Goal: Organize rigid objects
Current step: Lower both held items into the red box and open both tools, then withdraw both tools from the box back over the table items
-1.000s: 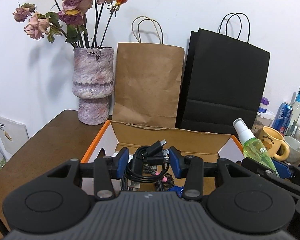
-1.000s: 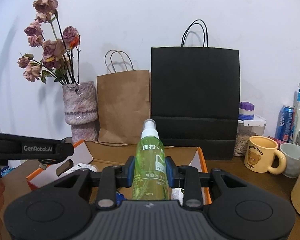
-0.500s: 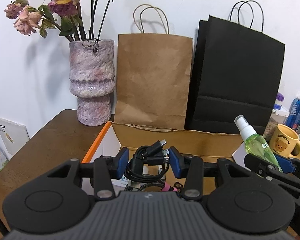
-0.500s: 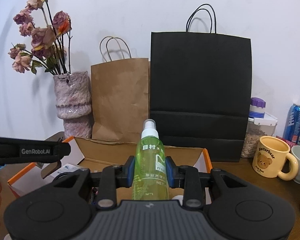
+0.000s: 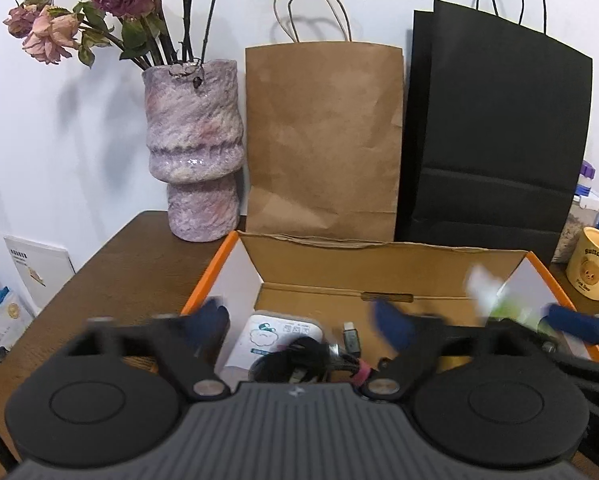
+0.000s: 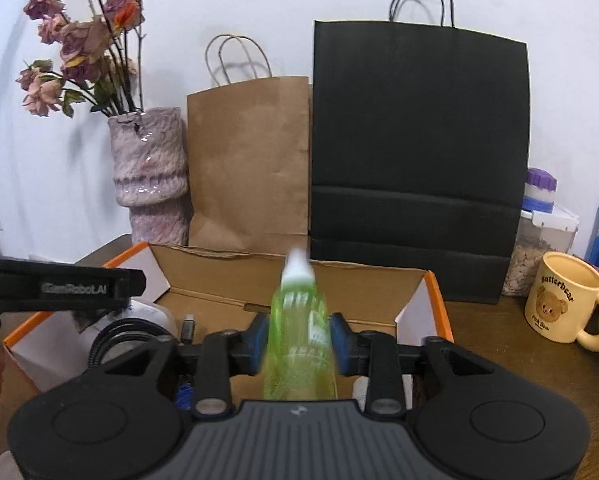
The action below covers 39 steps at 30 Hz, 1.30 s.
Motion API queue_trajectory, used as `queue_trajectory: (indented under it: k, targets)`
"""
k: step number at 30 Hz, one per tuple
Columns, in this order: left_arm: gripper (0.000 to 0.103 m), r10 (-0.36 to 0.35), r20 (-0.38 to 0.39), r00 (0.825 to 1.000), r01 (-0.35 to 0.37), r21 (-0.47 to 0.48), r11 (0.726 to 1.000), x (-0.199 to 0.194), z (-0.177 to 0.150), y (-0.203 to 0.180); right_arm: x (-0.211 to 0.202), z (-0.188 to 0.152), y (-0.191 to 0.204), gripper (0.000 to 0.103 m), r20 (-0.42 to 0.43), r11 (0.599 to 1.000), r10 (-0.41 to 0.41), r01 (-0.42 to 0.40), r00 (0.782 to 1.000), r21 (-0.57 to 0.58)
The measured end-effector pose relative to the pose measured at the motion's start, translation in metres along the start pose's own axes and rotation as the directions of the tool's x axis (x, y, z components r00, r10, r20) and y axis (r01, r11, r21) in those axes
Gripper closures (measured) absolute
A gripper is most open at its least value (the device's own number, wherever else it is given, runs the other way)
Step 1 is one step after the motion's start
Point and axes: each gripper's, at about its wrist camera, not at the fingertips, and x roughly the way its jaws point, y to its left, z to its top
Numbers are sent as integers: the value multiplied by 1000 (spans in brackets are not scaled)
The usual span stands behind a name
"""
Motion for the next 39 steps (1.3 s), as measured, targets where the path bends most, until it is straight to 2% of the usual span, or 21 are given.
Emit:
queue_trajectory:
  k: [1, 2, 4, 25, 39]
  targets:
    - [1, 4, 8, 1000, -4, 1, 1000, -1, 0, 1, -1, 0, -1, 9, 11, 1000, -12, 12, 1000, 0]
    - [0, 7, 10, 1000, -7, 2, 1000, -1, 1, 1, -3, 0, -1, 3, 25, 1000, -20, 20, 999, -4]
    - [0, 9, 8, 1000, -9, -4, 1000, -1, 2, 3, -5, 2, -3, 0, 30, 1000, -27, 27, 999, -3]
    - [0, 10, 8, 1000, -10, 9, 1000, -3, 2, 2, -6, 2, -5, 0, 18, 1000, -28, 28, 999, -3]
    - [0, -16, 44, 999, 16, 4, 1000, -30, -1, 6, -43, 0, -4, 0, 67, 1000, -18, 20, 998, -23]
